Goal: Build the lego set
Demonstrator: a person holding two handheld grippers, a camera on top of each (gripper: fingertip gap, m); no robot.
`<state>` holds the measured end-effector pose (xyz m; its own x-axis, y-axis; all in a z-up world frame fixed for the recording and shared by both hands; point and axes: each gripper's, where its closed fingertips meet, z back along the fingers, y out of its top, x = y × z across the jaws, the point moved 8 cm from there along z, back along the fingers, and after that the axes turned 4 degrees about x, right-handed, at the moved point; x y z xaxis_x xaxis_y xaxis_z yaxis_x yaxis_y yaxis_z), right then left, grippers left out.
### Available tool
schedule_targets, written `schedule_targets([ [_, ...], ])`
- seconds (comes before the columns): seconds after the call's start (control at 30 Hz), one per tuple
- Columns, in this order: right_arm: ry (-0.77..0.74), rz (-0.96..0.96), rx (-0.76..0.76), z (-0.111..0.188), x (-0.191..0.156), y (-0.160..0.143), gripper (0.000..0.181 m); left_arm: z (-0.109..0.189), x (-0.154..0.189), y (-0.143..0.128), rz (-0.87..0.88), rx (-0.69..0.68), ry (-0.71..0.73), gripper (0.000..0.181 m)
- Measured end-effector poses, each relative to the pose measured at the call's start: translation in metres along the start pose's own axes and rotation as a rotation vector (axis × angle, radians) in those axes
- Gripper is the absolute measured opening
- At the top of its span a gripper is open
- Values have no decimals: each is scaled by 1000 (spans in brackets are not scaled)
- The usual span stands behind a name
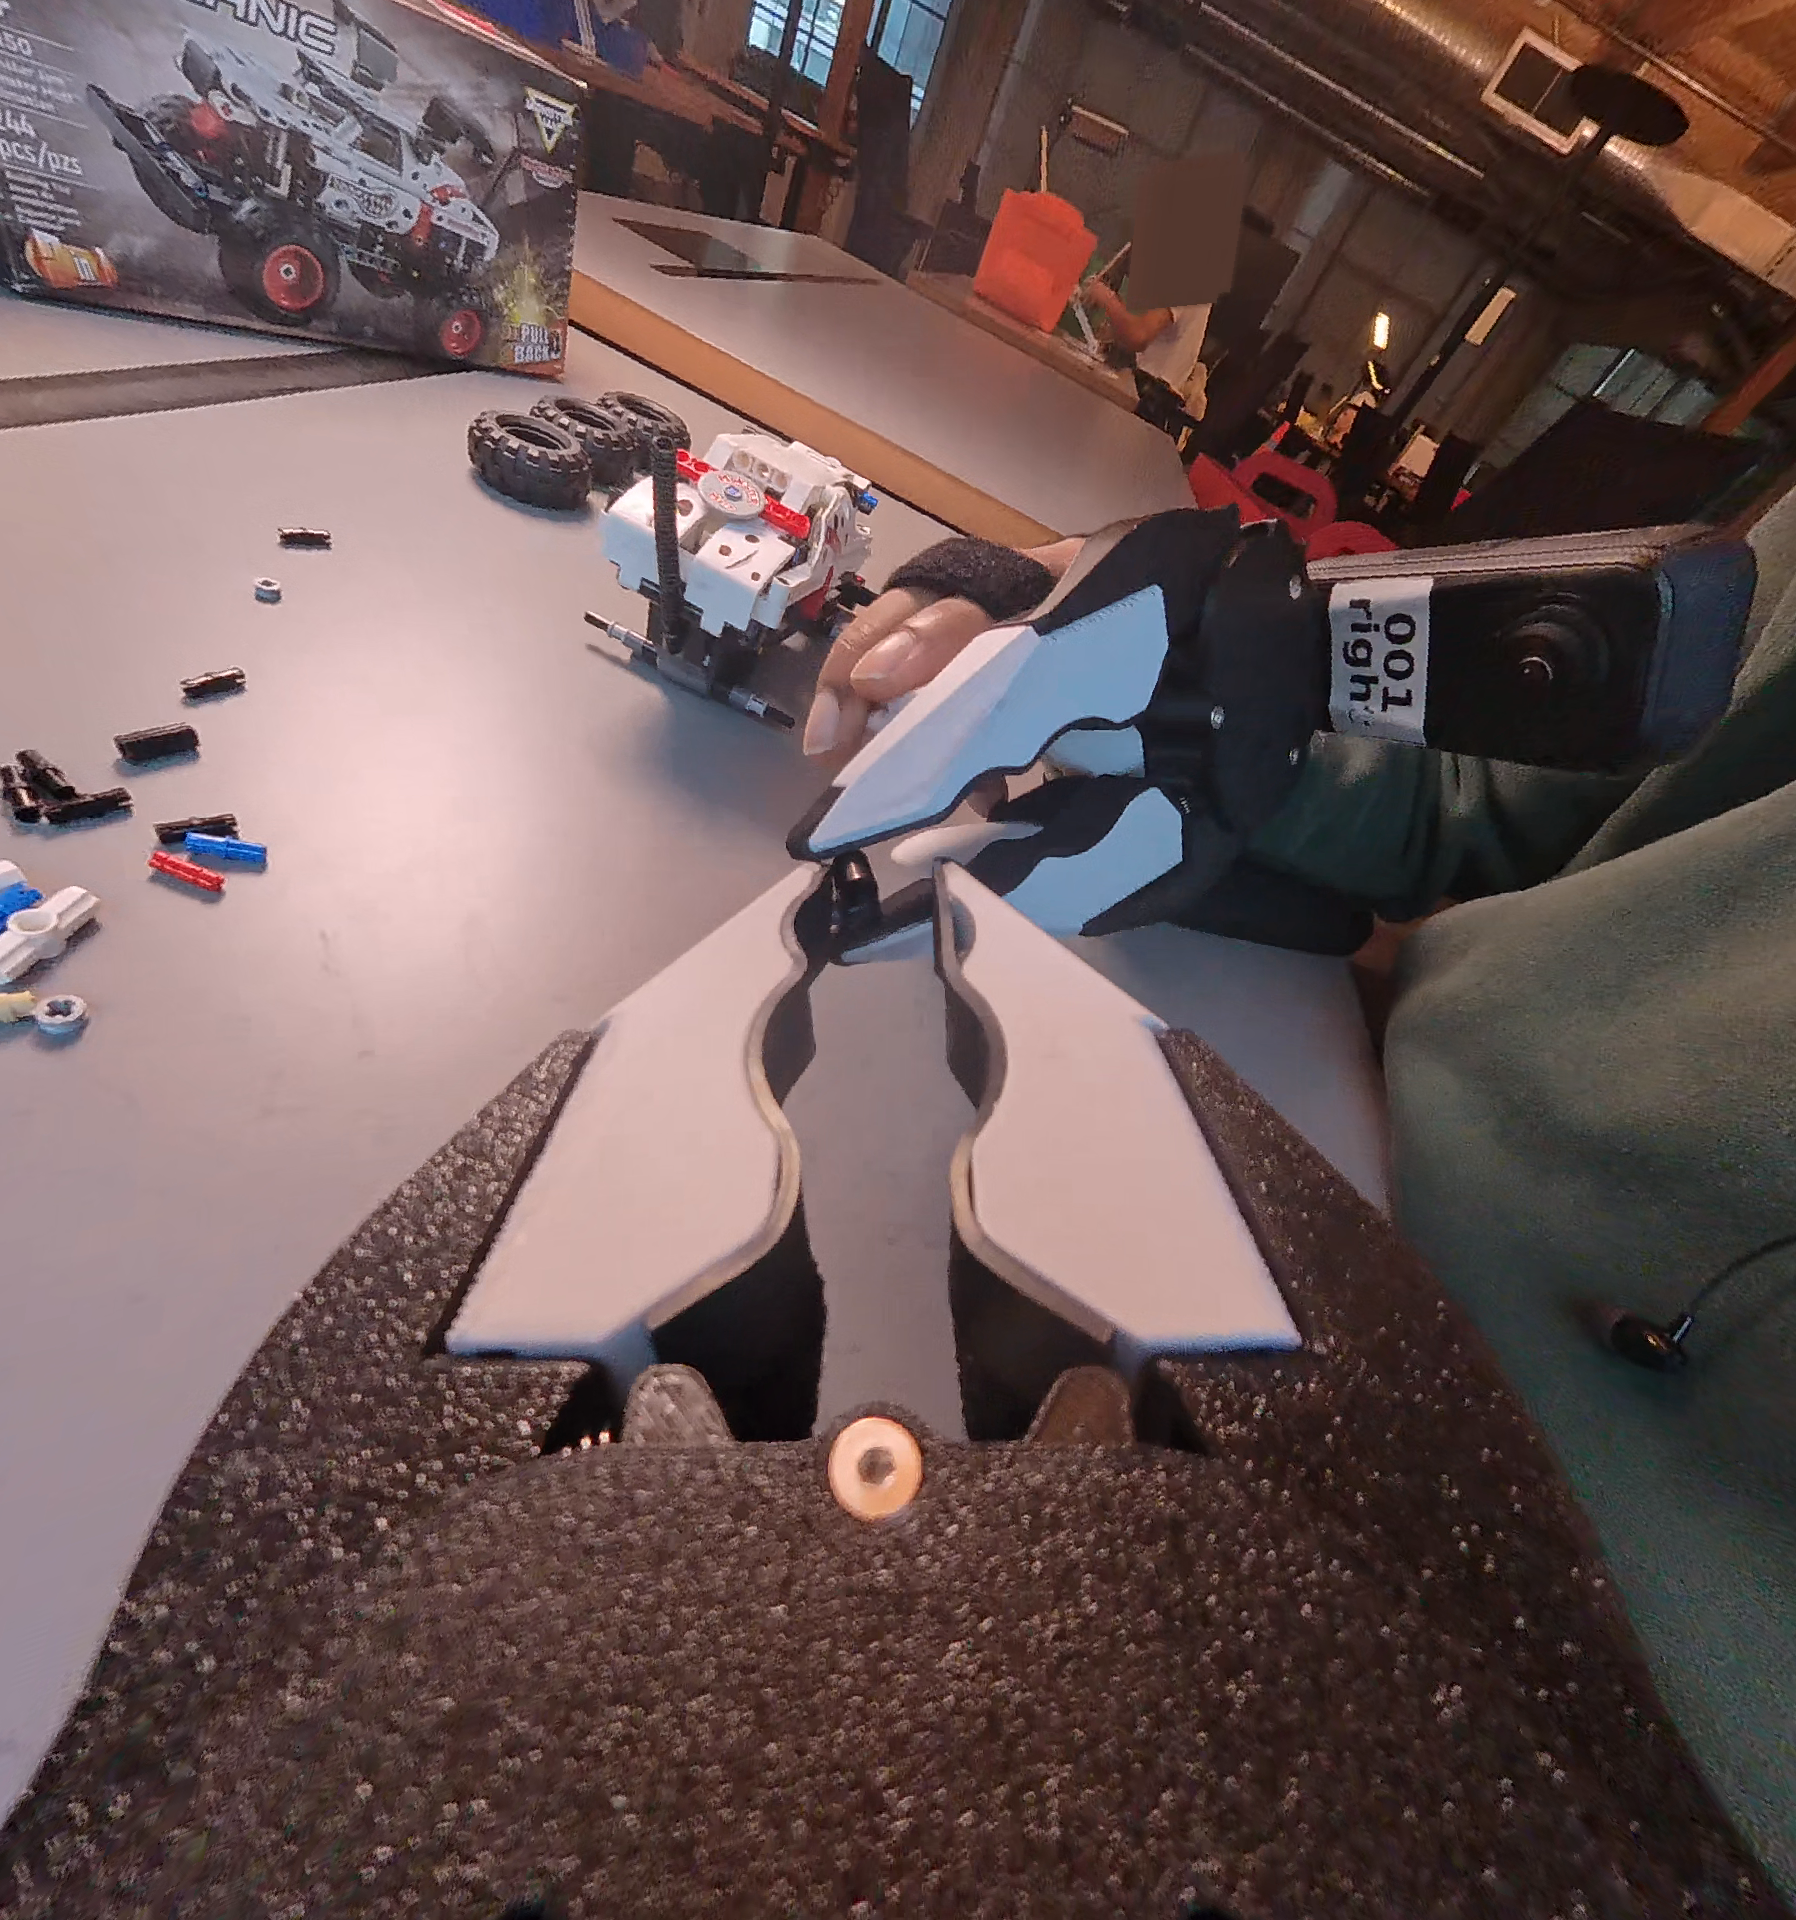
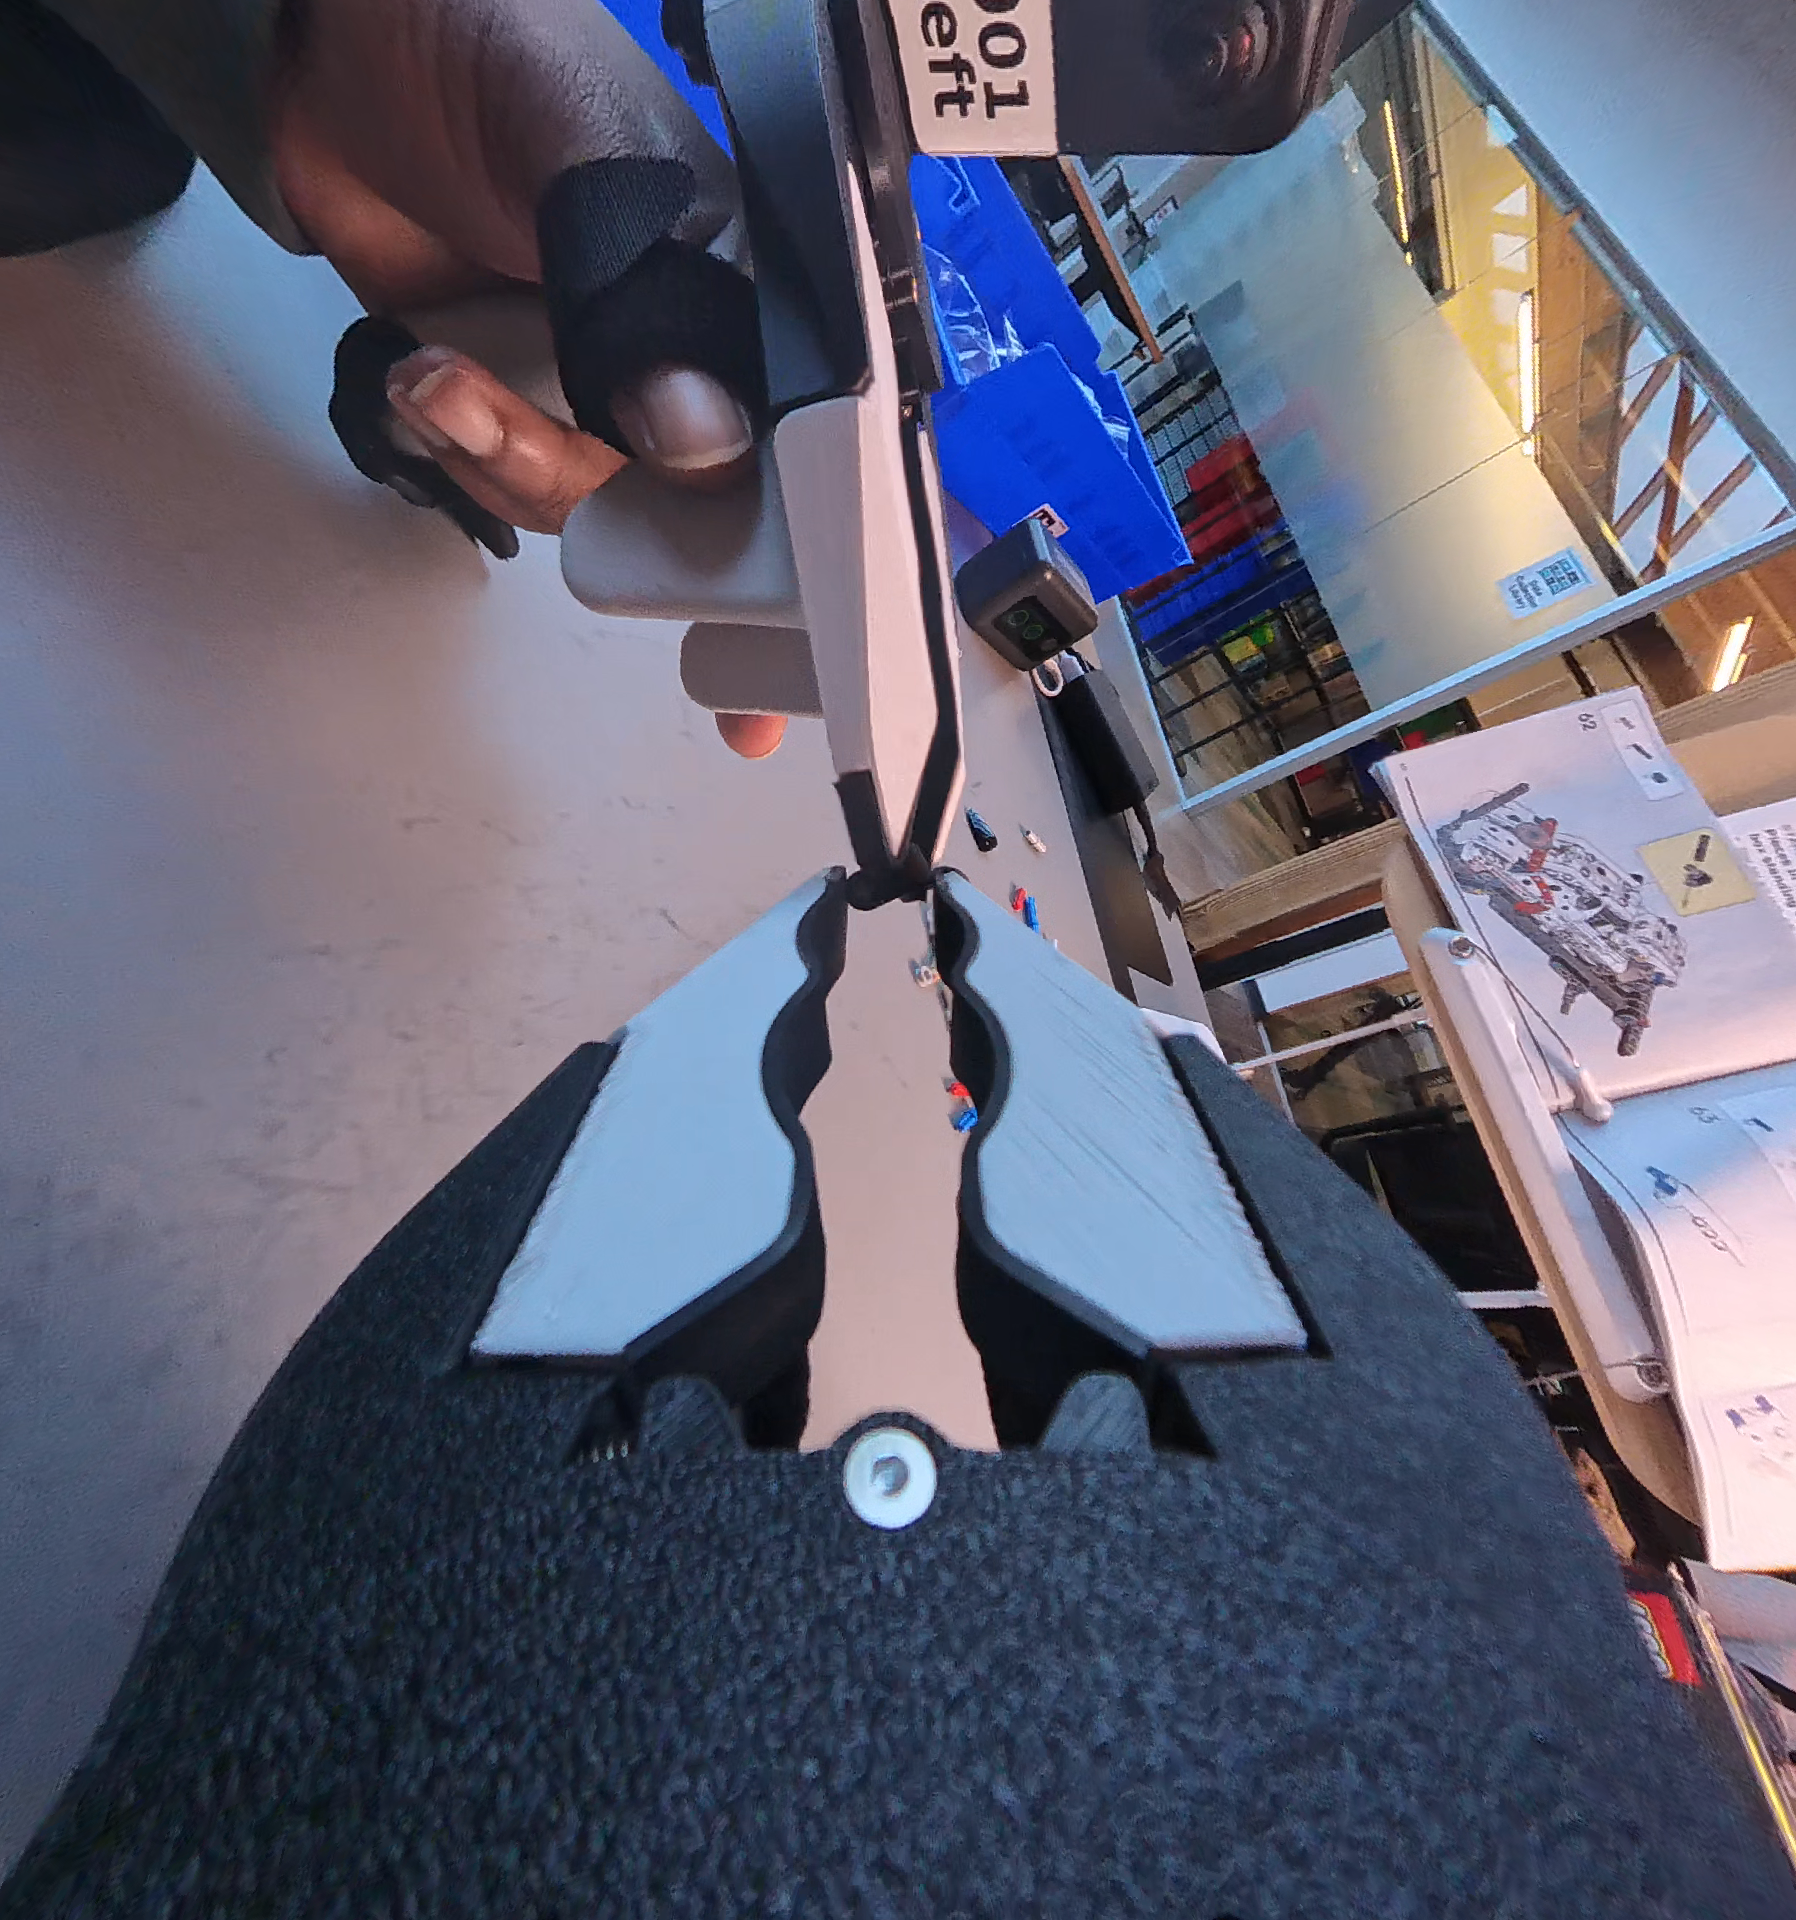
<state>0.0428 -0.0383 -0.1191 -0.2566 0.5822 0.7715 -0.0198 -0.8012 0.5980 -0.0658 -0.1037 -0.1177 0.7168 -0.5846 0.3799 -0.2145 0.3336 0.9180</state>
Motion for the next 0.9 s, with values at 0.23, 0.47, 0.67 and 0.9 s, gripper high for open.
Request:
schedule_targets([
  [0.23, -25, 23, 15, -2, -4, 3, 16, -2, -1, -2, -13, -26, 41, 8],
  [0.47, -12, -33, 64, 0, -2, 4, 16, 0, 1, 0, -32, -23, 20, 8],
  [0.67, -22, -119, 126, 3, 4, 6, 16, 3, 2, 5, 39, 51, -43, 7],
  [0.9, -35, -162, 182, 7, 8, 10, 15, 5, 4, 8, 90, 110, -109, 7],
])
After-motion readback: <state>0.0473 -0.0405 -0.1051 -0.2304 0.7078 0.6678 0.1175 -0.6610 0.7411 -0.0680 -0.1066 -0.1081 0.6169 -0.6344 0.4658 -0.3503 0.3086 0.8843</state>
